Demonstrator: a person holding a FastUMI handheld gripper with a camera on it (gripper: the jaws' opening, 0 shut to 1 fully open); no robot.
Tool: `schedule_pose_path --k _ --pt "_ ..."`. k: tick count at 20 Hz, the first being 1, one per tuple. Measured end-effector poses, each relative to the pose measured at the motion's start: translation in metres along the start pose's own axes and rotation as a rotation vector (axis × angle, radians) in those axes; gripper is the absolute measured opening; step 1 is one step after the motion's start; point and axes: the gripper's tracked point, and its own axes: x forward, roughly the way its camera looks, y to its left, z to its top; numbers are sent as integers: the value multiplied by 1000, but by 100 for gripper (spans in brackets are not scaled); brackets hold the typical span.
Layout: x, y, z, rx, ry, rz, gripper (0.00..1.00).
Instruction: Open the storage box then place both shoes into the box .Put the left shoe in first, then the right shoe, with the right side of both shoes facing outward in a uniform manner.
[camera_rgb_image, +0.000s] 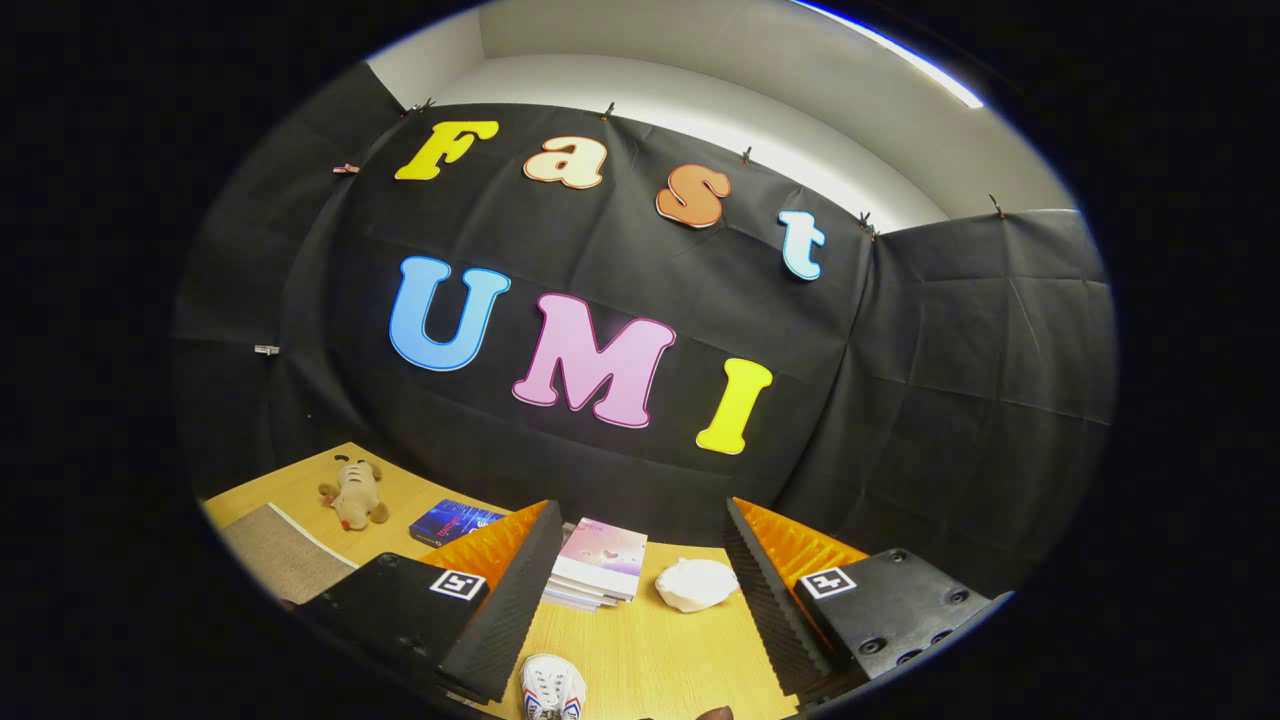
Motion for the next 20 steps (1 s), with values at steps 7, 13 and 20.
schedule_pose_path --k 7,13,20 --pt "-3 24 -1 65 -10 73 98" --pt "0 88 -27 206 60 332 98" --pt "-24 176 -59 466 216 788 99"
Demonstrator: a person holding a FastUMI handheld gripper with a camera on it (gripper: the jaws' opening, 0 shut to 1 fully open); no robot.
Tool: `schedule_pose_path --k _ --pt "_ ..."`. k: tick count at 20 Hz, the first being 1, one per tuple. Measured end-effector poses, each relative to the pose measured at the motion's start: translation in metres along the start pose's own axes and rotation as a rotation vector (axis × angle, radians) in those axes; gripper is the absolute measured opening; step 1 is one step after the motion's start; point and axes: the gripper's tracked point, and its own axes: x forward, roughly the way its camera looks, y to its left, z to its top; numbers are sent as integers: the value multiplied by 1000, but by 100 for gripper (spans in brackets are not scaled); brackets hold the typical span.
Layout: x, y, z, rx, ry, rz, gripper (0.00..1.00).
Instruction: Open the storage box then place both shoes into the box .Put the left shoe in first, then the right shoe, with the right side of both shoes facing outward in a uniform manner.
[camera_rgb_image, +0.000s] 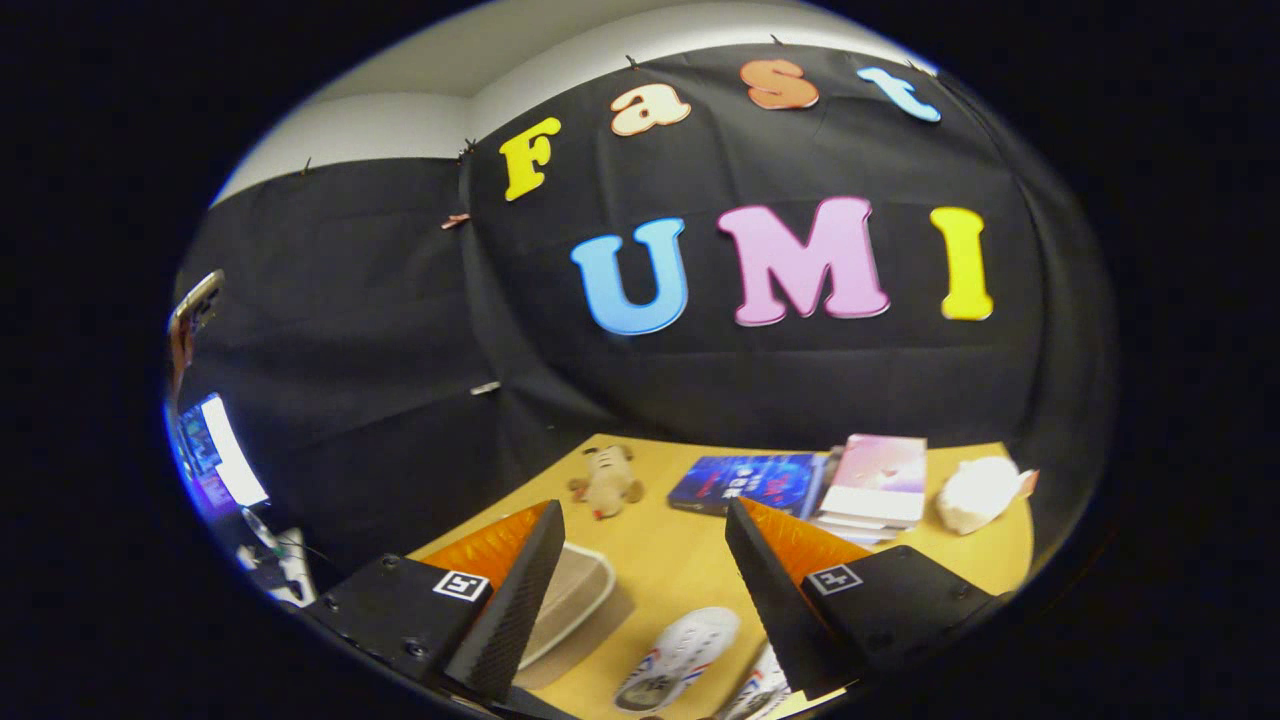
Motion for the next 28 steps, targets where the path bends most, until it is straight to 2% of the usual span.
schedule_pose_path --k 4,10,14,17,25,28 --pt "15 31 -41 210 111 255 98" --pt "33 48 -132 548 320 468 98" --pt "34 45 -197 703 437 522 98" --pt "38 54 -210 853 481 591 98" --pt "60 62 -243 965 558 646 98" --pt "63 66 -237 1015 545 678 97"
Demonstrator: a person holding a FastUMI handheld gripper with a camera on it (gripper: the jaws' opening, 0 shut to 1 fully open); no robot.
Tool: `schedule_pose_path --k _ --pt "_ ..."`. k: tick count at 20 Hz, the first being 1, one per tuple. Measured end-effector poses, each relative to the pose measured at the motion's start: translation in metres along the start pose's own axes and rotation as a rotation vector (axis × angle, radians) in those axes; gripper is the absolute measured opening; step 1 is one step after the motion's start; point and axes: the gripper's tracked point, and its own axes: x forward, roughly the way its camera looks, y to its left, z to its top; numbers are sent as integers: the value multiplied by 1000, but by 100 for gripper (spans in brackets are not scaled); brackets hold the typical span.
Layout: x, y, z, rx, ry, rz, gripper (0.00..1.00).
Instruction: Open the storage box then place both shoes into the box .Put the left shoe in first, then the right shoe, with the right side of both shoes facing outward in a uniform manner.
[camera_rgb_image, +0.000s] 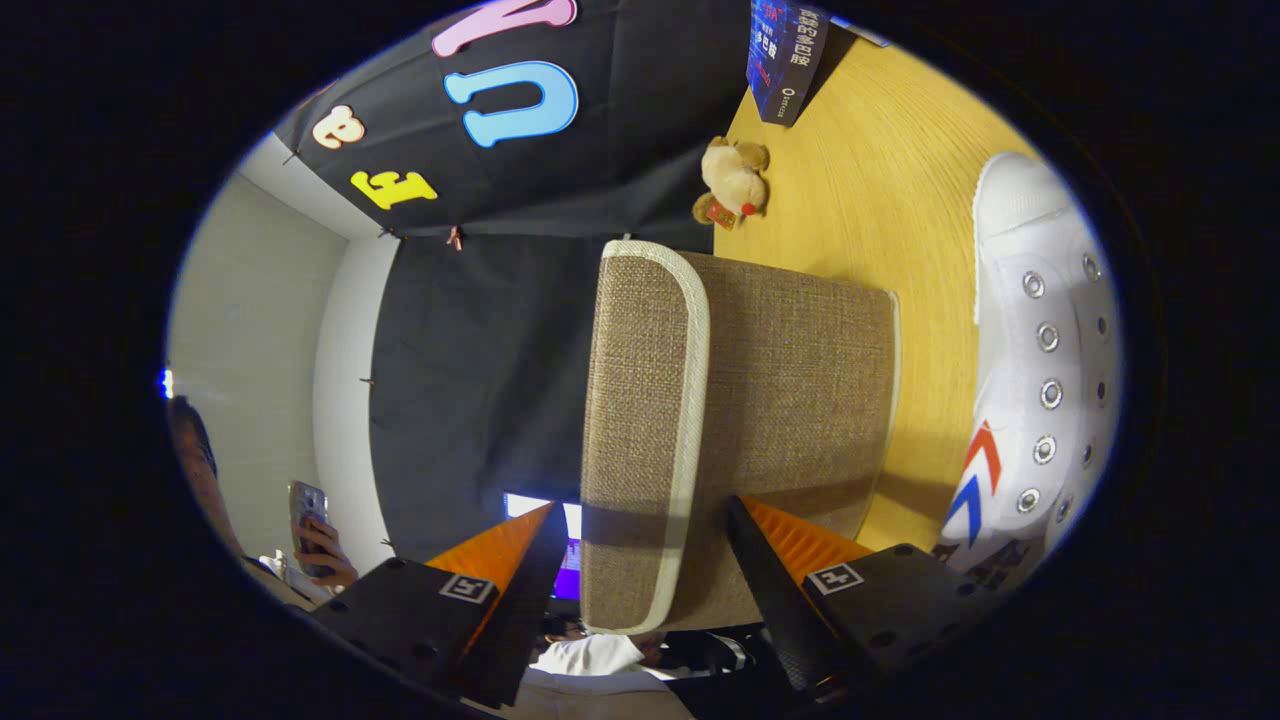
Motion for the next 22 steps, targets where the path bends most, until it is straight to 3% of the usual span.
schedule_pose_path --k 3,9,10,16,22 --pt "0 5 4 30 -17 41 95" --pt "-1 13 30 79 -114 89 13" --pt "-3 21 30 80 -113 110 5" --pt "-2 59 27 44 -114 119 5" --pt "21 147 35 -82 -99 162 5"
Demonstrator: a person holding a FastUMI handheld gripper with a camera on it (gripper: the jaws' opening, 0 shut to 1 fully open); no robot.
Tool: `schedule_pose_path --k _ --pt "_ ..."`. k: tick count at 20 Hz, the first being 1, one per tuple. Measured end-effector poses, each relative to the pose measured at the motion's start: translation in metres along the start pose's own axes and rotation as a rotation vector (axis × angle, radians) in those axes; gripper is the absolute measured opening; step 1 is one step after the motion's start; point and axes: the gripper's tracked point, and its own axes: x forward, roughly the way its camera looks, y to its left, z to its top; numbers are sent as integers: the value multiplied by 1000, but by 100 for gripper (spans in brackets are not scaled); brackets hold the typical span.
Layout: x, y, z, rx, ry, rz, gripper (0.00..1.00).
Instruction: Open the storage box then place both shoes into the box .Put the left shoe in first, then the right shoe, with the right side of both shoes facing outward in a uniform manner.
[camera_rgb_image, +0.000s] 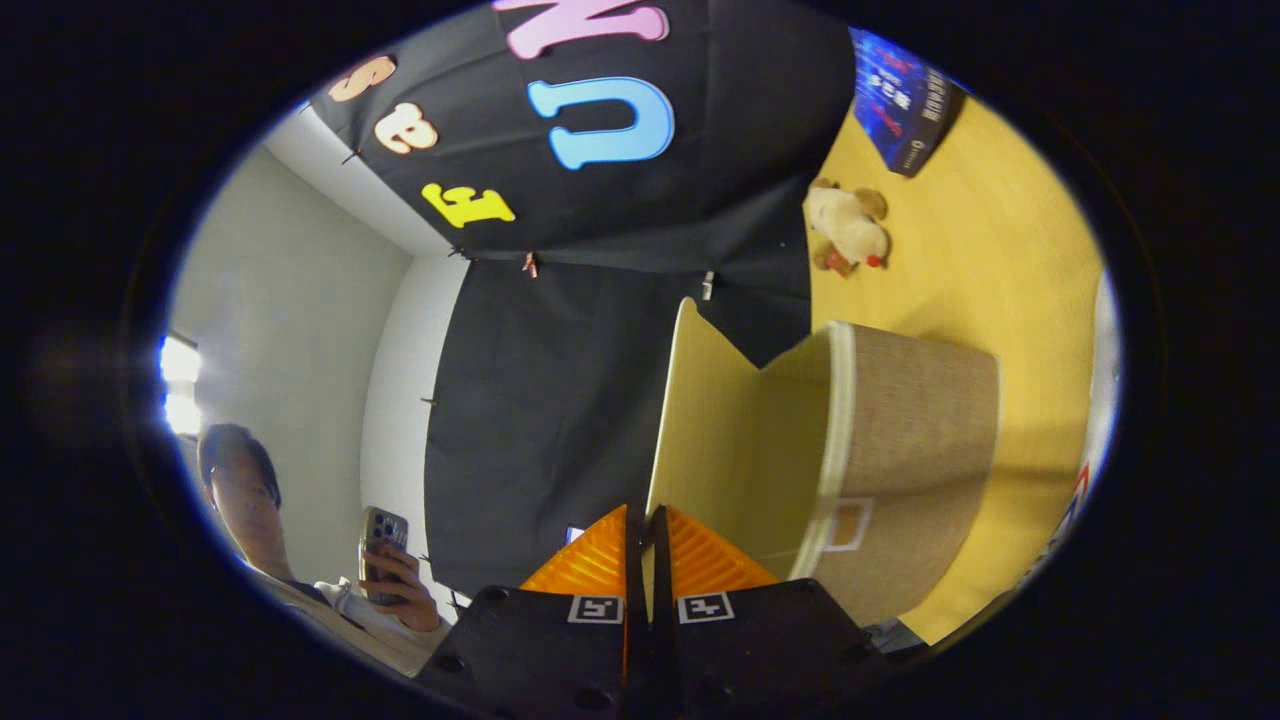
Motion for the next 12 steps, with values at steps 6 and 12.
schedule_pose_path --k 6,12 --pt "88 49 -4 -130 78 -17 5" --pt "172 58 -18 -187 128 -73 5"
